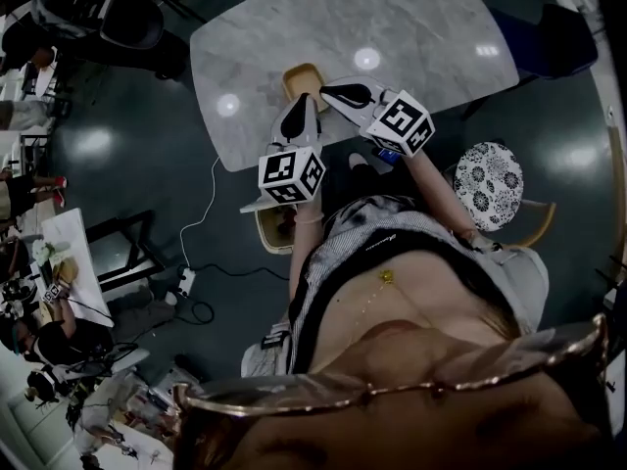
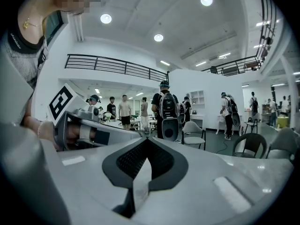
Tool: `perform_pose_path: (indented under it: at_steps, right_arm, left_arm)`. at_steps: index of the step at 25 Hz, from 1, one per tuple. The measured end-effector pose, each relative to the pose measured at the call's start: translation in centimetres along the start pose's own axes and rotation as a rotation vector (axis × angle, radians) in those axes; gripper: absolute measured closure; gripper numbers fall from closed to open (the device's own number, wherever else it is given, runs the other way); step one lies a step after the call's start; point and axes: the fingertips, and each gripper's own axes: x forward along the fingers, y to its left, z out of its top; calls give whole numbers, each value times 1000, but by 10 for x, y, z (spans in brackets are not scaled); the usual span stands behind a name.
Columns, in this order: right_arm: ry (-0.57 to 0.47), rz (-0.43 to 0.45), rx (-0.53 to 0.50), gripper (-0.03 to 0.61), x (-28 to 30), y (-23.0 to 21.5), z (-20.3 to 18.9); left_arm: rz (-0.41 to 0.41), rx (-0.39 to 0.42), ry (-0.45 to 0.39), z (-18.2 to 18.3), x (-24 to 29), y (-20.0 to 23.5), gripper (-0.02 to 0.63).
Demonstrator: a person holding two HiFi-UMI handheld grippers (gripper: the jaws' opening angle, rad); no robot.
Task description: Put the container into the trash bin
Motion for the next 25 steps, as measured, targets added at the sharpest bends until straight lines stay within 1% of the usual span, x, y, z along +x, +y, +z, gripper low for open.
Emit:
perform_pose_path:
  at_steps: [3, 6, 13, 16, 25]
  right_arm:
    - [8, 15, 1, 552, 10, -7, -1]
    - [27, 42, 11, 552, 23, -9, -6]
    - [109, 96, 23, 552, 43, -11, -34]
    - [173, 127, -2, 552, 56, -10, -53]
    - [427, 229, -165, 552, 88, -6, -129]
  left_arm:
    - [20, -10, 3, 0, 5, 10, 613]
    - [59, -23, 15, -3, 4, 25, 614]
    - [148, -66, 58, -22, -7, 49, 614]
    - [176, -82, 74, -31, -10, 59, 614]
    - [222, -115, 107, -48, -15, 74, 614]
